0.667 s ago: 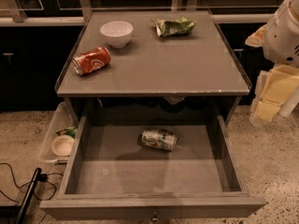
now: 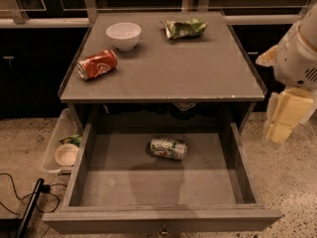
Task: Pick 7up can from top drawer and place on counter
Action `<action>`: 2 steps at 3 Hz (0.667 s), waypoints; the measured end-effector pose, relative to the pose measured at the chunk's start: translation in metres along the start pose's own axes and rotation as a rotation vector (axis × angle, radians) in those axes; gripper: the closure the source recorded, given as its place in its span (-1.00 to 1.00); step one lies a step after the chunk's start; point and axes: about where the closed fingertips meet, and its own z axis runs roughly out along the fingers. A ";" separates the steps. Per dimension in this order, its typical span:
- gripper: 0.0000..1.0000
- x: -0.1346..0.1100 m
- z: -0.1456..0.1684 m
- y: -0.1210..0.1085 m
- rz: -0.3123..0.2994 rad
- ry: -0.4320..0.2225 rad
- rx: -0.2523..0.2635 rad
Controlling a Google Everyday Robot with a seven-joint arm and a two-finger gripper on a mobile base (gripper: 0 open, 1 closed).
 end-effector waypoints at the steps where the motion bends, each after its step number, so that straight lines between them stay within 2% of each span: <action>1: -1.00 0.011 0.051 0.029 -0.015 -0.026 -0.066; 2: -1.00 0.020 0.117 0.058 -0.070 -0.069 -0.104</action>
Offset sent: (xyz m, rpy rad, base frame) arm -0.0391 0.0246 -0.2089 0.1299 0.0971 0.1913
